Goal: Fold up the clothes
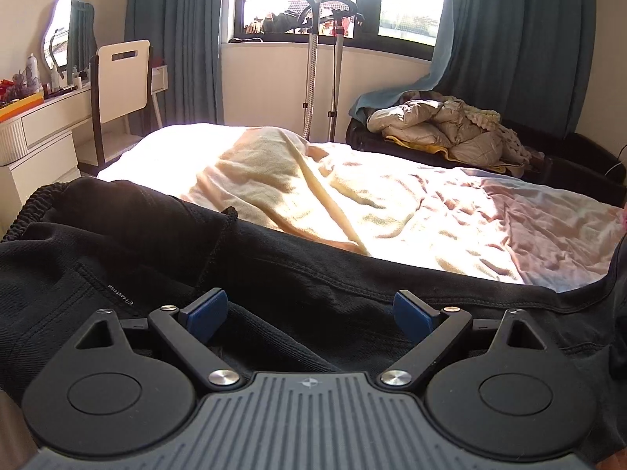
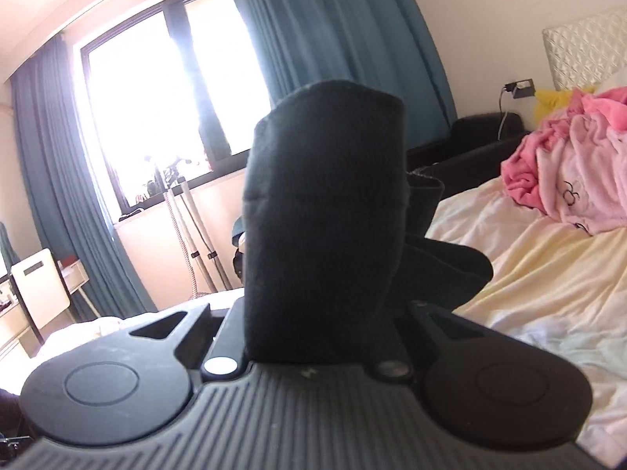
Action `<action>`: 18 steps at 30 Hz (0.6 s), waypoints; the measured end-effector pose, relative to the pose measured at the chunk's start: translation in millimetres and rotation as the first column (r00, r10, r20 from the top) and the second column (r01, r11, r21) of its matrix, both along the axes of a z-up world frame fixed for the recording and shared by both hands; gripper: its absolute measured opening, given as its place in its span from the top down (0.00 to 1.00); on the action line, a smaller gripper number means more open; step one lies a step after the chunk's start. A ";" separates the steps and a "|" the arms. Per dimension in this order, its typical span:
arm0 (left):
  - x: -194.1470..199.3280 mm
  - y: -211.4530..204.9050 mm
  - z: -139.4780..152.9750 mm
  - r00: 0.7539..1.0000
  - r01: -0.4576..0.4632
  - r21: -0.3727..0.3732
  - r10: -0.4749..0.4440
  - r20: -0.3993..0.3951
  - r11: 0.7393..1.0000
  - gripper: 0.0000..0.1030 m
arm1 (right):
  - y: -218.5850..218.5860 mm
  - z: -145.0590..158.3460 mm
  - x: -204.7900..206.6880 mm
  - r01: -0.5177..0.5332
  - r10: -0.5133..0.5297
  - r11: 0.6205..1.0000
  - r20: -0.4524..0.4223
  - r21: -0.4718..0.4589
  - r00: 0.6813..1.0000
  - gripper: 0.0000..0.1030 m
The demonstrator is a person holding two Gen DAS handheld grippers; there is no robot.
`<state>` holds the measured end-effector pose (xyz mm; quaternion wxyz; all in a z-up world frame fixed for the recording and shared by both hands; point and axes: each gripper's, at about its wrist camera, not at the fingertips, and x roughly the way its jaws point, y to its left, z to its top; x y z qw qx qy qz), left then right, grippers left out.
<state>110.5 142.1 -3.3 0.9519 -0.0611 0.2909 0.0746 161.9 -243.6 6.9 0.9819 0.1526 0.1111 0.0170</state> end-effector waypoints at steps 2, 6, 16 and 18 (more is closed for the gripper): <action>-1.7 5.3 3.7 1.000 -0.002 -0.020 0.003 0.013 1.000 0.10 | 44.3 4.9 4.0 -0.066 0.067 0.995 0.016 -0.077 0.998 0.86; -3.9 22.2 8.3 0.999 -0.031 -0.013 0.032 0.034 0.999 0.10 | 134.4 -0.6 3.4 -0.172 0.183 0.950 0.019 -0.261 0.983 0.87; -15.0 98.7 0.7 0.983 -0.177 -0.133 0.181 0.022 0.975 0.10 | 265.4 -113.7 -30.8 -0.423 0.372 0.788 -0.202 -0.448 0.906 0.86; -14.3 99.5 -0.2 0.983 -0.176 -0.132 0.181 0.021 0.975 0.10 | 270.0 -116.8 -40.6 -0.423 0.379 0.772 -0.192 -0.475 0.905 0.86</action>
